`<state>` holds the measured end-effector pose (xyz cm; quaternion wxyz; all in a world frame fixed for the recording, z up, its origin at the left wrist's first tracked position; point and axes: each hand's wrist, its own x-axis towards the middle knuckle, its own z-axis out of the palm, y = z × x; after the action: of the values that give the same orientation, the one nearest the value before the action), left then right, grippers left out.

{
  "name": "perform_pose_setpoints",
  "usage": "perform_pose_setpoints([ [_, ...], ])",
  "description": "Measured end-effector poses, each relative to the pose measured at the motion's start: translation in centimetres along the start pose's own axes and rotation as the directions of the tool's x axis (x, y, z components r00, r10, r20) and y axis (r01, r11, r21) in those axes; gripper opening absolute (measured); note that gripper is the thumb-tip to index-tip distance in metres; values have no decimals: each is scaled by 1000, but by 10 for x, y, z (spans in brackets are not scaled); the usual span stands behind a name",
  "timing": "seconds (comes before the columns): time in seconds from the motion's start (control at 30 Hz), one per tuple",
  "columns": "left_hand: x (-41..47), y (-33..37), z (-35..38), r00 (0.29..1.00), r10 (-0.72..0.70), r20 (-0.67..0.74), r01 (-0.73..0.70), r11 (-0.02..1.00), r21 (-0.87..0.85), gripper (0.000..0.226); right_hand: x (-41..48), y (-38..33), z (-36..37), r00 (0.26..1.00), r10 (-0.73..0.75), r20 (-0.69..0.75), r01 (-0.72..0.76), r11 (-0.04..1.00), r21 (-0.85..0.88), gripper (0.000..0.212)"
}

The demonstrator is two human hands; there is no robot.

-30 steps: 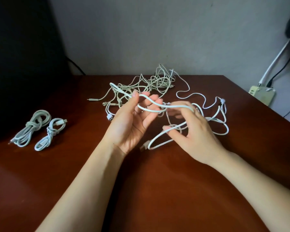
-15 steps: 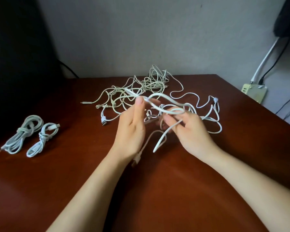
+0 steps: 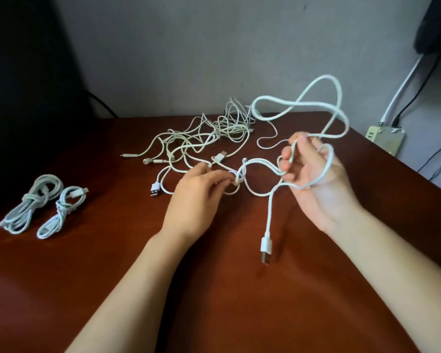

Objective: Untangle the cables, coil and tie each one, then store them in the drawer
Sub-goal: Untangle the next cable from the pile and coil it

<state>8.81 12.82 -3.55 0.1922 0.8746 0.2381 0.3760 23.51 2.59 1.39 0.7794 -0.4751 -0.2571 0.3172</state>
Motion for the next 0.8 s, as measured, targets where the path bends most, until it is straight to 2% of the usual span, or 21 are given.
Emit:
perform_pose_setpoints([
  [0.13, 0, -5, -3, 998, -54, -43, 56, 997, 60, 15, 0, -7, -11, 986, -88, -139, 84, 996, -36, 26],
  [0.33, 2, -17, -13, 936, -142, -322, 223, 947, 231, 18, -7, -10, -16, 966, -143, -217, 123, 987, -103, 24],
  [0.47, 0, -29, -14, 917, -198, -345, 307, 905, 295, 22, -11, -9, -12, 959, -209, -190, 167, 961, -219, 25],
  [0.57, 0, -27, -7, 928, -158, -338, 273, 904, 329, 32, -14, -6, -7, 963, -226, -144, 183, 947, -264, 26],
  [0.63, 1, -17, -5, 943, -61, -329, 151, 955, 255, 31, -17, -5, -4, 970, -217, -110, 181, 945, -271, 25],
  [0.67, 1, -8, -5, 956, -39, -289, 87, 984, 154, 31, -18, -5, -3, 974, -206, -96, 175, 950, -260, 25],
  [0.73, -1, 12, -5, 990, 8, -142, -20, 996, -89, 30, -19, -5, -2, 979, -185, -83, 161, 958, -239, 24],
  [0.8, -6, 31, -2, 996, 91, -14, -92, 981, -170, 27, -19, -5, -1, 980, -178, -91, 153, 961, -230, 24],
])
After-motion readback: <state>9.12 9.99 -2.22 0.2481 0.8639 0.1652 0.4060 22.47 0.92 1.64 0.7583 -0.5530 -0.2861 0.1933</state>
